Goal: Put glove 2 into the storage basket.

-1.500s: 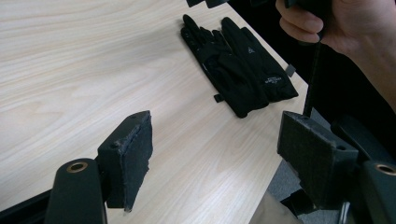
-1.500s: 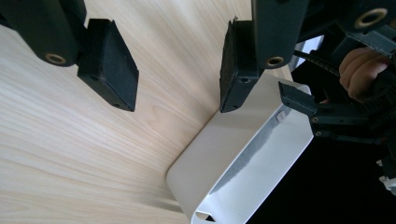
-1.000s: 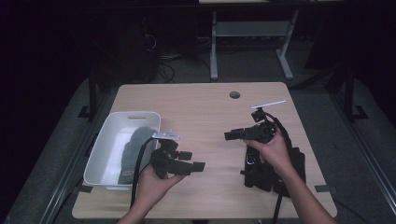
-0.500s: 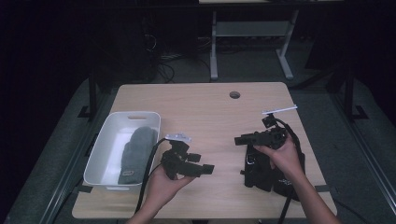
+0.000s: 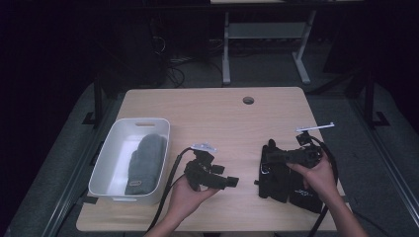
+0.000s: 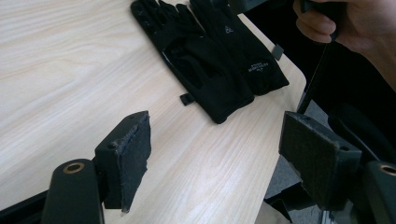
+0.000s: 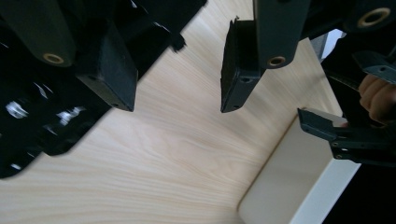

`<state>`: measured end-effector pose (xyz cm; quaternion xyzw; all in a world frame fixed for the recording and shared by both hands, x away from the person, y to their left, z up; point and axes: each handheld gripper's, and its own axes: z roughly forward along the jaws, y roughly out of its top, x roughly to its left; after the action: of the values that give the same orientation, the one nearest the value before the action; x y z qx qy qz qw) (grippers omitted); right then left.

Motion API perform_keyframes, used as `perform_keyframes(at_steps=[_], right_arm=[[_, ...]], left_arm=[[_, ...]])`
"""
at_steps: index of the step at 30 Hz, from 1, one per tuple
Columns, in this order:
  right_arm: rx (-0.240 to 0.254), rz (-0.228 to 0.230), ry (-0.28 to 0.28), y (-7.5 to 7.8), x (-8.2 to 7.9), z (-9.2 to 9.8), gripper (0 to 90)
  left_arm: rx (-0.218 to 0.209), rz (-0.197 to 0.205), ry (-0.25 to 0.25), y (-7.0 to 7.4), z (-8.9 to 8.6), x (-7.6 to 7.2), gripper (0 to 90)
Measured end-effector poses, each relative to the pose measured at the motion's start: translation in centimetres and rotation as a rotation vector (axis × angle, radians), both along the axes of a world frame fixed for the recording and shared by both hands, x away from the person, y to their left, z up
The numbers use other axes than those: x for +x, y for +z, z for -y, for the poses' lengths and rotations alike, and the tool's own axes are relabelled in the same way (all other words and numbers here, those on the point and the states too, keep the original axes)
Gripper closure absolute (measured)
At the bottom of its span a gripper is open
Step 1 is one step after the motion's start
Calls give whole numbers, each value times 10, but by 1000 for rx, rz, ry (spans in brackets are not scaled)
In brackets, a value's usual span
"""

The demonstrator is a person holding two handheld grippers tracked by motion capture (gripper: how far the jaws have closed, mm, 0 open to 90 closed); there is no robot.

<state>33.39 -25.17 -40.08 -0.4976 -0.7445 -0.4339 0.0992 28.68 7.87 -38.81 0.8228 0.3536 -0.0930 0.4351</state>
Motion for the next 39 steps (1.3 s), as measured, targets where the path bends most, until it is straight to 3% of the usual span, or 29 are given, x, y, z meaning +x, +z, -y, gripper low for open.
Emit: perform_keyframes(at_steps=[16,27,39], right_arm=[[-88,2,-73,-15,-16,43,466],[-204,19,-119,-27,-29,67,482],[-345,17,-137,-40,-37,76,480]], left_arm=[[4,-6,-38,-8,23,-2,246],[14,-6,-52,-10,30,-3,242],[18,-13,-64,-14,36,-4,241]])
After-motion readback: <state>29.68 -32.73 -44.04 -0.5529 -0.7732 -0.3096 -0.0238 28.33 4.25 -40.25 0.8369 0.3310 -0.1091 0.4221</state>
